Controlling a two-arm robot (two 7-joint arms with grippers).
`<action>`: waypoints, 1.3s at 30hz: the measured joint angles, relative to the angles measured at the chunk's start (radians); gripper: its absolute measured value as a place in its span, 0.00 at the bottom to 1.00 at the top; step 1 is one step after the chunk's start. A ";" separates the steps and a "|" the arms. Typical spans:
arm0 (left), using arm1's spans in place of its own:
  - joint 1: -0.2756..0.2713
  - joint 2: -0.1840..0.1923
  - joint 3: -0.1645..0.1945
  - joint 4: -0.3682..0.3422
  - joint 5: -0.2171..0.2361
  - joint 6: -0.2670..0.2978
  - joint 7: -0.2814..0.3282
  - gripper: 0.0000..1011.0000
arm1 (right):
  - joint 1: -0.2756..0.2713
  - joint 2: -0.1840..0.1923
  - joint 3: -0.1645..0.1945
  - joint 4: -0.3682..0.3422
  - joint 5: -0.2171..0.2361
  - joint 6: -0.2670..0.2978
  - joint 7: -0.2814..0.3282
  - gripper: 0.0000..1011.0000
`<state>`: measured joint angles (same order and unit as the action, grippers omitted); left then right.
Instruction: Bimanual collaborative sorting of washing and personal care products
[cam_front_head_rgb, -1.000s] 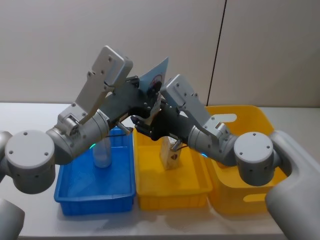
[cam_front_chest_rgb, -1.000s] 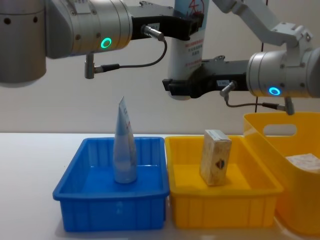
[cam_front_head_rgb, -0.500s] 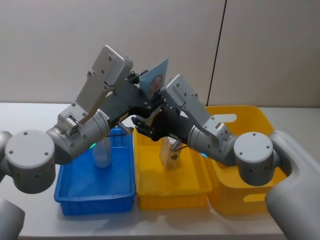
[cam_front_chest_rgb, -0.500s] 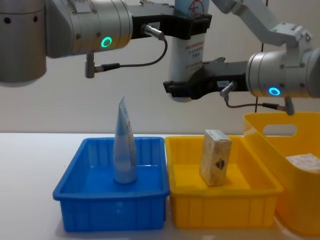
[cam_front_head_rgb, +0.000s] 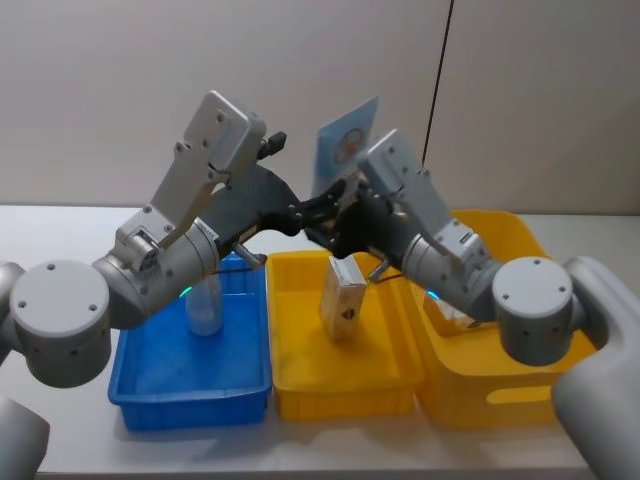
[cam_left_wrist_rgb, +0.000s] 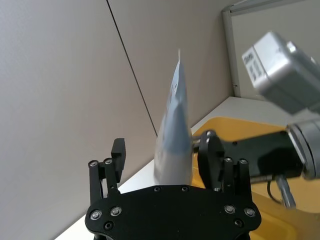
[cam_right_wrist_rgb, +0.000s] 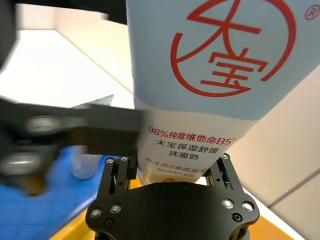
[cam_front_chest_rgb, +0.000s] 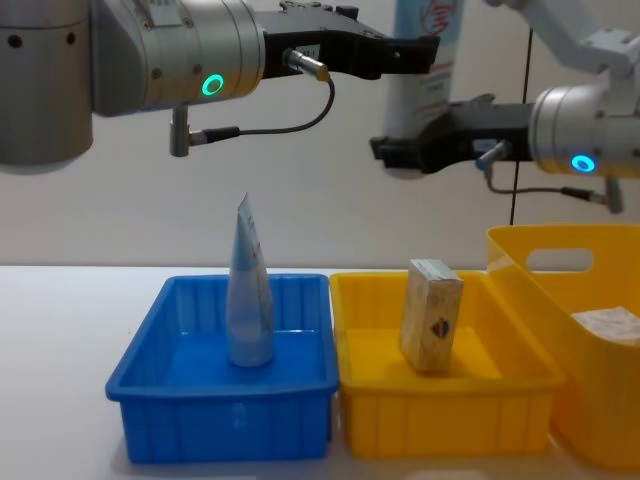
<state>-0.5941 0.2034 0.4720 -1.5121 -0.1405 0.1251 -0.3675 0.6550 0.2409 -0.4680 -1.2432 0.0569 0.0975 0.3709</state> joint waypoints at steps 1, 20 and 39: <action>0.000 0.000 0.000 0.000 0.000 0.000 0.000 0.97 | -0.001 0.001 0.005 -0.002 0.000 0.001 -0.004 0.62; 0.000 0.000 0.000 0.000 0.000 0.001 0.000 0.99 | 0.002 0.069 0.153 -0.048 0.000 0.100 -0.110 0.62; 0.000 0.000 0.000 0.000 0.000 0.001 0.000 0.99 | 0.041 0.147 0.230 -0.072 0.001 0.383 -0.093 0.62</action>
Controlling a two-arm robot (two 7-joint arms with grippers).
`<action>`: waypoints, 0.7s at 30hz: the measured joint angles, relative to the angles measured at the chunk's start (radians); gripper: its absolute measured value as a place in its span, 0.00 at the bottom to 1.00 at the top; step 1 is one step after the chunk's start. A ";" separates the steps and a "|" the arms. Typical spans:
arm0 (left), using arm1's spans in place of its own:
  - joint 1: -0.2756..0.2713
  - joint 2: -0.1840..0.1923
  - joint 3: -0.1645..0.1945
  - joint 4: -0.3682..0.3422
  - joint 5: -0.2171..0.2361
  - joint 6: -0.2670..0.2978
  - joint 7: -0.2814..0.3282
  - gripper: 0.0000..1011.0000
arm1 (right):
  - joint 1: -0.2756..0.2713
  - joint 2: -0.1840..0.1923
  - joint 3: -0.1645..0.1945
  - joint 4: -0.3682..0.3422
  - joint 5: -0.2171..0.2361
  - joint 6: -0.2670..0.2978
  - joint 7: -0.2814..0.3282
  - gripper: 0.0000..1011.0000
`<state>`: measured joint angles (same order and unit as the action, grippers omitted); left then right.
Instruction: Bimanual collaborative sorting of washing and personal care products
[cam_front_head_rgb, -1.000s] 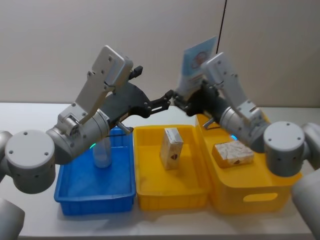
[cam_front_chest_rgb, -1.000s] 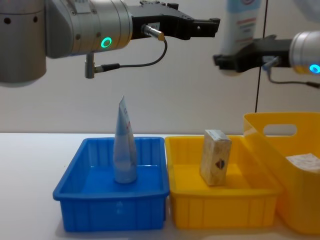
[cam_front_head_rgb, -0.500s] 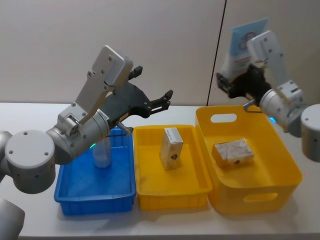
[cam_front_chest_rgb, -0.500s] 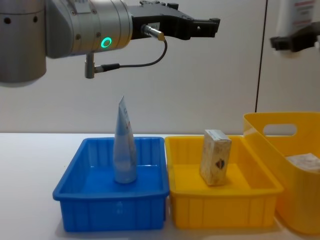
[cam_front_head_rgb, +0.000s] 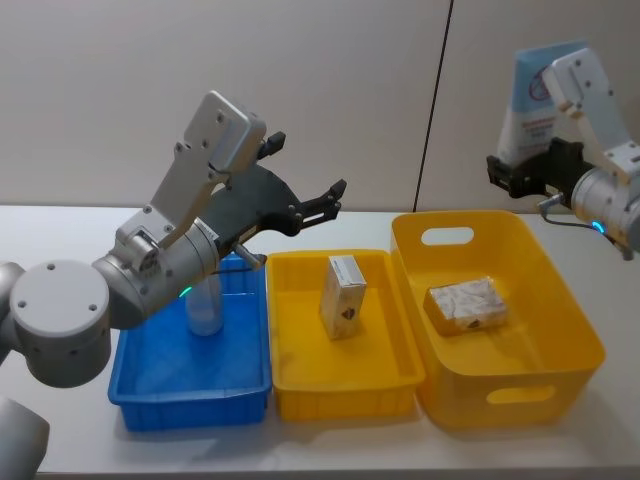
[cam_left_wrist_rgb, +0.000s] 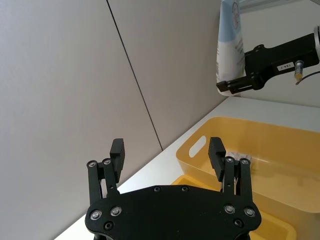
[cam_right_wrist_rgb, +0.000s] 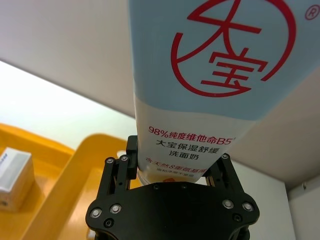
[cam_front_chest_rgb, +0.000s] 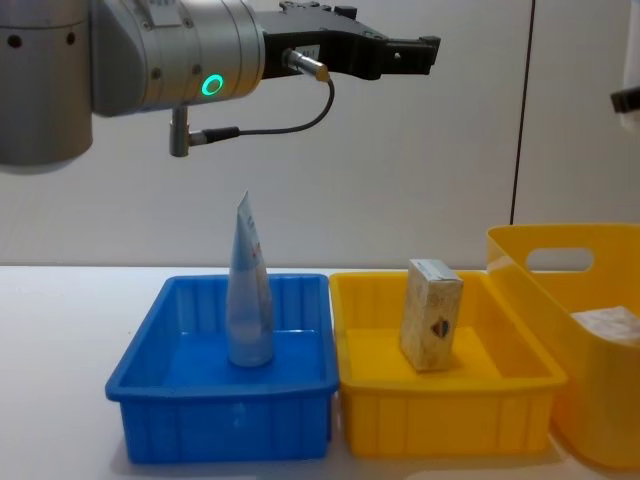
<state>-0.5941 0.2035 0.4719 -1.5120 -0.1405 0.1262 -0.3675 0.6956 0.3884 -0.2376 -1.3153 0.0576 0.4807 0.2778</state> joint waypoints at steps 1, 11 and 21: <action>0.000 0.000 0.000 0.000 0.000 0.000 0.000 0.99 | 0.004 0.005 0.001 0.001 0.001 0.021 0.010 0.62; 0.000 0.000 0.000 0.000 0.000 0.000 0.000 0.99 | 0.026 0.029 -0.003 0.020 0.011 0.143 0.073 0.62; 0.000 0.000 0.000 0.000 0.000 0.000 0.000 0.99 | 0.059 0.046 -0.037 0.068 0.029 0.264 0.173 0.62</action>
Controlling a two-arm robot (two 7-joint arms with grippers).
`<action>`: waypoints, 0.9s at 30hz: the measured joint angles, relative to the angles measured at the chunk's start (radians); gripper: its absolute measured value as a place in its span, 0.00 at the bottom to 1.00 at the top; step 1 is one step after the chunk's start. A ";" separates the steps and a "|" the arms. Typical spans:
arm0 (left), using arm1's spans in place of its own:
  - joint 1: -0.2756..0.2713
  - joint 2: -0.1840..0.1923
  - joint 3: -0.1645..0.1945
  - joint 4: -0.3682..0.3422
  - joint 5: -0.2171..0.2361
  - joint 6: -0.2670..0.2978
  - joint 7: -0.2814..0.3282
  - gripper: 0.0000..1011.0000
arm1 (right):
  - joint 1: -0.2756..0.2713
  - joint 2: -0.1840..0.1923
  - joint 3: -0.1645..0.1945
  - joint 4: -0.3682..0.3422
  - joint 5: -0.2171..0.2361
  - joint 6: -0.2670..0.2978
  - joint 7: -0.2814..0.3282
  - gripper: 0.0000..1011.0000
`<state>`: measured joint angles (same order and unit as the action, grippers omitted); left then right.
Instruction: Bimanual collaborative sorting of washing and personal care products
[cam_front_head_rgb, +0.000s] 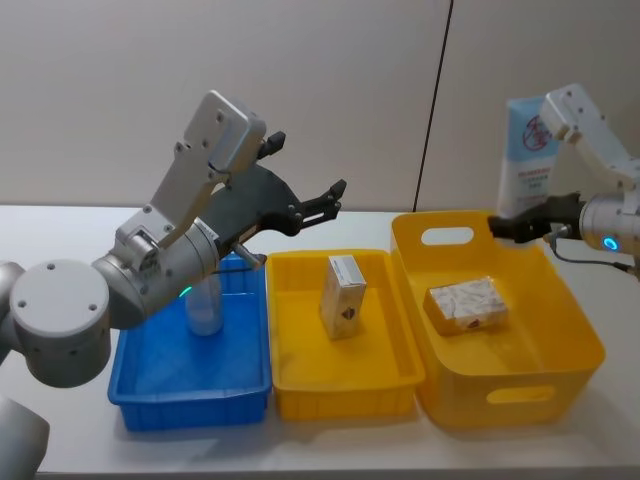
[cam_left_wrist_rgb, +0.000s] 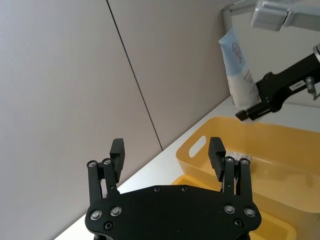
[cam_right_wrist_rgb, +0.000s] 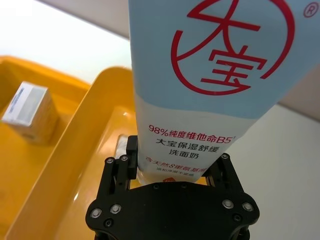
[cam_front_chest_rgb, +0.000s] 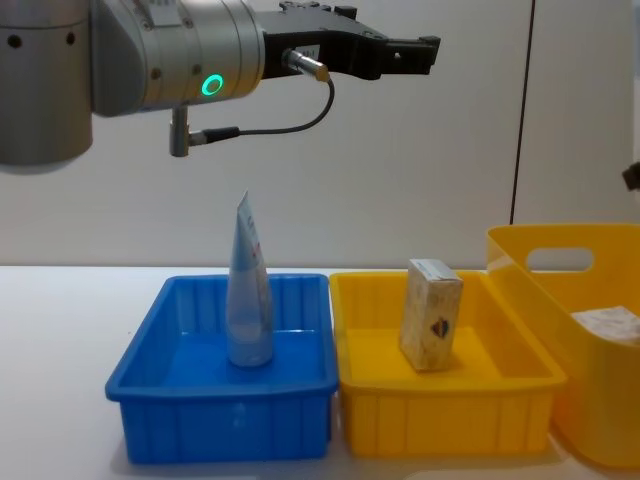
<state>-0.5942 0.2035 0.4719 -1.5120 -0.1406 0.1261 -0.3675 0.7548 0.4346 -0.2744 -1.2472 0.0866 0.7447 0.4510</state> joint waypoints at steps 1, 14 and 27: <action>0.000 0.000 0.000 0.000 0.000 0.000 0.000 0.99 | 0.003 0.001 -0.003 0.004 0.003 0.009 0.010 0.62; 0.000 0.000 0.000 0.000 0.000 0.000 0.000 0.99 | 0.053 -0.001 -0.065 0.091 0.020 0.086 0.111 0.62; 0.000 0.000 0.000 0.000 0.000 0.000 0.000 0.99 | 0.077 -0.013 -0.079 0.126 0.018 0.083 0.101 0.62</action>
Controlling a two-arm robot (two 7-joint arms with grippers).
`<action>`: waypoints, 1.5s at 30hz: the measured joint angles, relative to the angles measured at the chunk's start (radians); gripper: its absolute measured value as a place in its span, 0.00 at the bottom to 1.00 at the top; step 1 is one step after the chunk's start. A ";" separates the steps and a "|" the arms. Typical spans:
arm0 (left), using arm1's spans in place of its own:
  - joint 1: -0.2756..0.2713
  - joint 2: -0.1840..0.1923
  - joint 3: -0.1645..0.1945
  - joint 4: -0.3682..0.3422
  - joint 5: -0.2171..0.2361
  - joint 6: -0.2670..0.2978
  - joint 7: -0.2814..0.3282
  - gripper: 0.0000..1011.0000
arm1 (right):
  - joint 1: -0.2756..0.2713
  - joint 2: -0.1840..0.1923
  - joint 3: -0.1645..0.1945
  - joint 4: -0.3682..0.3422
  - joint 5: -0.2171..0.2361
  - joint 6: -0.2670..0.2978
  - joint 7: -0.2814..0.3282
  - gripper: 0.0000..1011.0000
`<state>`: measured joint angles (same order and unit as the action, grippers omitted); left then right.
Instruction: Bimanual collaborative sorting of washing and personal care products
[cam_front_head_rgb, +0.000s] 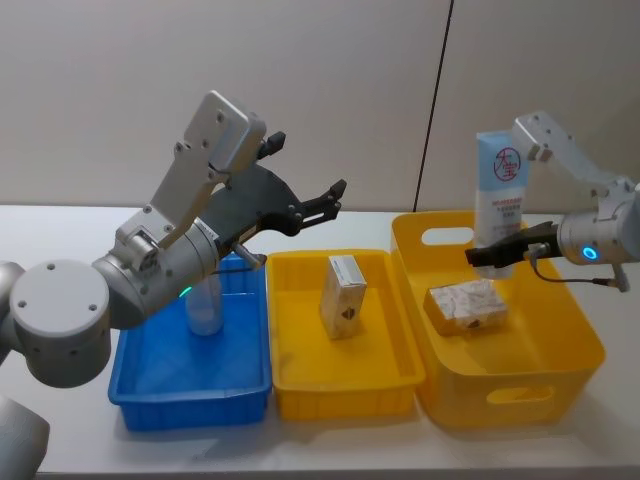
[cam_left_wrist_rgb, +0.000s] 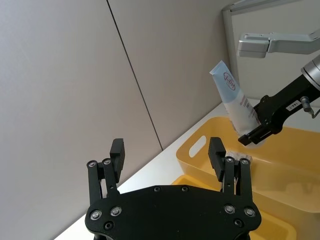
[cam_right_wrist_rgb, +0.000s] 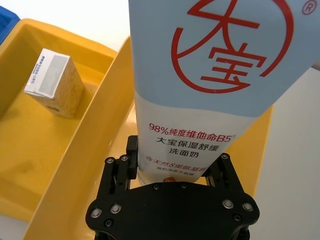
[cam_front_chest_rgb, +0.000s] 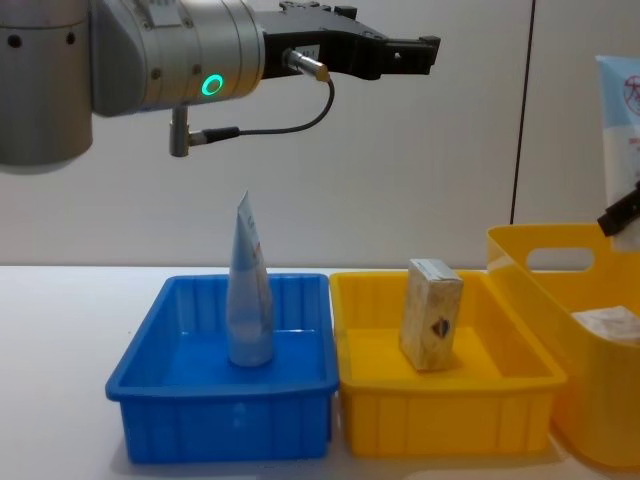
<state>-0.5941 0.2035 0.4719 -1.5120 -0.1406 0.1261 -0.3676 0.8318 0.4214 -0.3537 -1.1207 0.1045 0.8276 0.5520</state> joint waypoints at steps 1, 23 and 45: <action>0.000 0.000 0.000 0.000 0.000 0.000 0.000 0.99 | 0.001 0.000 0.000 0.001 -0.001 -0.001 -0.001 0.62; 0.000 0.000 0.000 0.000 0.000 0.000 0.000 0.99 | 0.015 -0.007 -0.002 0.013 -0.015 -0.011 -0.023 0.62; 0.000 0.000 0.000 0.000 0.000 0.000 0.000 0.99 | 0.017 -0.008 -0.002 0.015 -0.018 -0.013 -0.027 0.99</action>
<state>-0.5941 0.2035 0.4719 -1.5120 -0.1406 0.1260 -0.3675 0.8491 0.4133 -0.3552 -1.1055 0.0860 0.8150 0.5250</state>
